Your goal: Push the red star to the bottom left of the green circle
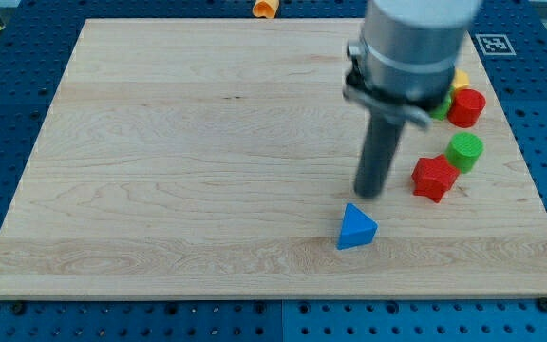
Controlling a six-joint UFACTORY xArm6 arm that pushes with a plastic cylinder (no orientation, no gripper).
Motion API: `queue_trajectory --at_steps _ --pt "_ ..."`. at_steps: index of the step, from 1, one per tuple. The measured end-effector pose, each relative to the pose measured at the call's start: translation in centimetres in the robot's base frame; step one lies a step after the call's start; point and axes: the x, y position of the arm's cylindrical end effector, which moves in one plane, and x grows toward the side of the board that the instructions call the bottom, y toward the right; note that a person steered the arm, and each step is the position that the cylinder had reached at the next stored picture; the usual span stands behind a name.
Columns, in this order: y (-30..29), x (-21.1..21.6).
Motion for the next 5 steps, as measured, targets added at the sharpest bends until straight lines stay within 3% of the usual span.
queue_trajectory --at_steps 1,3,5 --pt "5.5 4.8" --pt "17.3 -3.9" --pt "18.6 -7.6"
